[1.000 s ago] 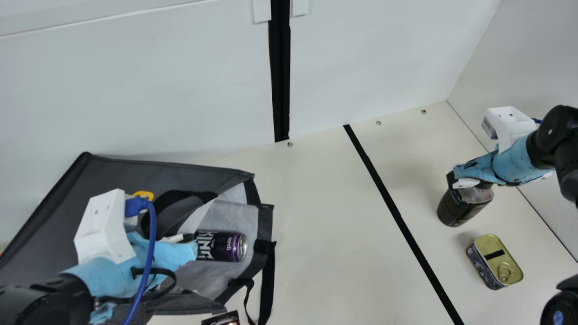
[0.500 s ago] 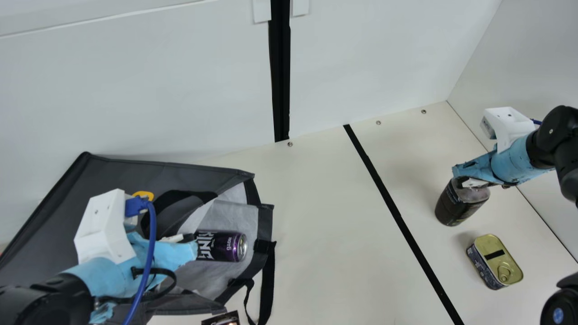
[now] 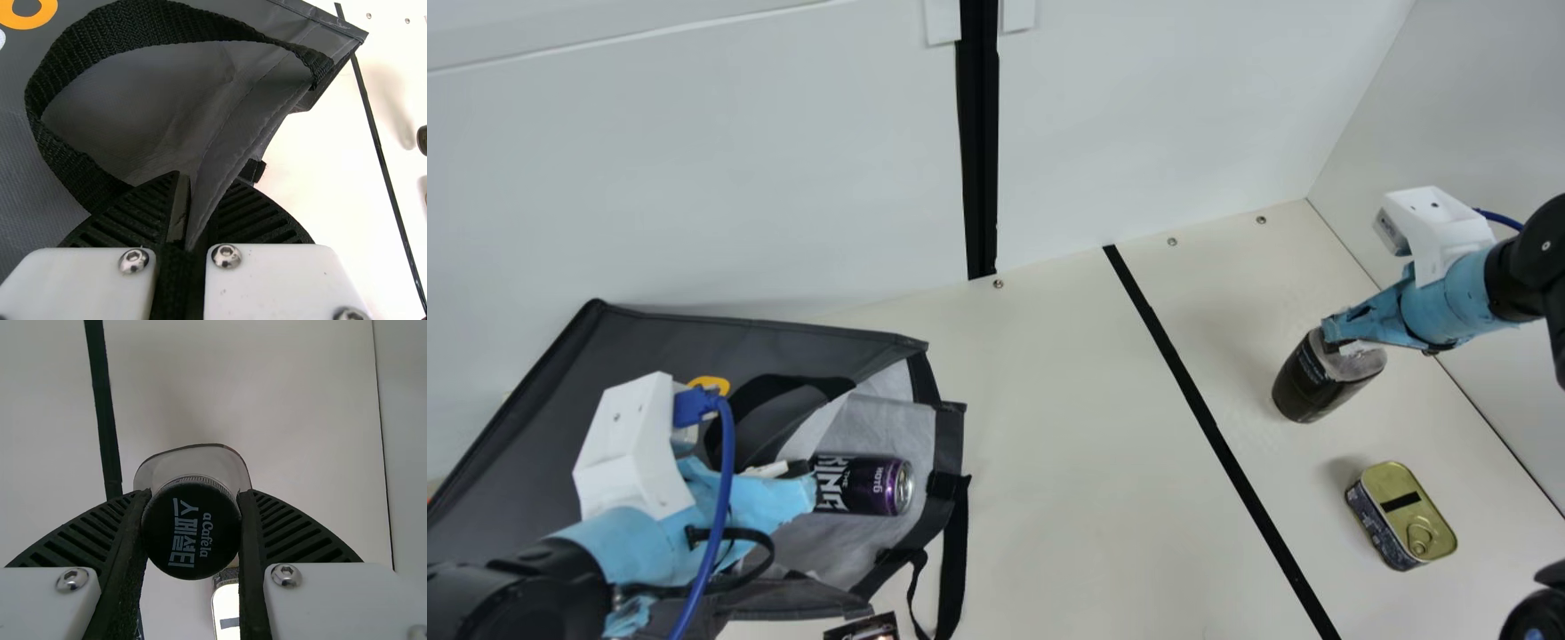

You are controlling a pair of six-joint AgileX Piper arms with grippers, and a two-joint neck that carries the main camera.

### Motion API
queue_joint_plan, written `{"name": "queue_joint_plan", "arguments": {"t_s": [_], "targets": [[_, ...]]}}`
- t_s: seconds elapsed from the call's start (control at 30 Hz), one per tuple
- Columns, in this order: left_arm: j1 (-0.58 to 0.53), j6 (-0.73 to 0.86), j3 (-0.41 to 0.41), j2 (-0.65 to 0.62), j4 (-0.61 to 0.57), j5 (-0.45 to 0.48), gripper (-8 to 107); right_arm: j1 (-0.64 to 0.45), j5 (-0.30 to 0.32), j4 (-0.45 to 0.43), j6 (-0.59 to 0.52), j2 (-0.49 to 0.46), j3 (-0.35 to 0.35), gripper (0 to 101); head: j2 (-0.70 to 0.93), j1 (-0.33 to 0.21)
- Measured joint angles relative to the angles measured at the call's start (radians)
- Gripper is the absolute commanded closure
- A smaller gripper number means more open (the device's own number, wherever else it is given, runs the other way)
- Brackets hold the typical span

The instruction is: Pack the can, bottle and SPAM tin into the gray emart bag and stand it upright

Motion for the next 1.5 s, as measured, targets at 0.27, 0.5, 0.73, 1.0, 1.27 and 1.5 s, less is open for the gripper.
{"name": "queue_joint_plan", "arguments": {"t_s": [0.27, 0.5, 0.73, 1.0, 1.27, 1.5], "targets": [[0.0, 0.0, 0.0, 0.0, 0.0, 0.0, 107, 0.024, 0.009, 0.026, -0.066, -0.051, 0.018, 101, 0.0, 0.0], [0.0, 0.0, 0.0, 0.0, 0.0, 0.0, 107, 0.061, 0.03, 0.031, -0.119, -0.116, 0.042, 101, 0.002, 0.0], [0.0, 0.0, 0.0, 0.0, 0.0, 0.0, 107, 0.111, 0.065, 0.042, -0.147, -0.188, 0.077, 101, 0.0, 0.0], [0.0, 0.0, 0.0, 0.0, 0.0, 0.0, 107, 0.184, 0.072, 0.05, -0.167, -0.275, 0.154, 101, 0.002, 0.0], [0.0, 0.0, 0.0, 0.0, 0.0, 0.0, 107, 0.274, 0.071, 0.04, -0.167, -0.347, 0.222, 101, 0.002, 0.0], [0.0, 0.0, 0.0, 0.0, 0.0, 0.0, 107, 0.36, 0.069, 0.032, -0.156, -0.391, 0.26, 101, 0.002, 0.0]]}}
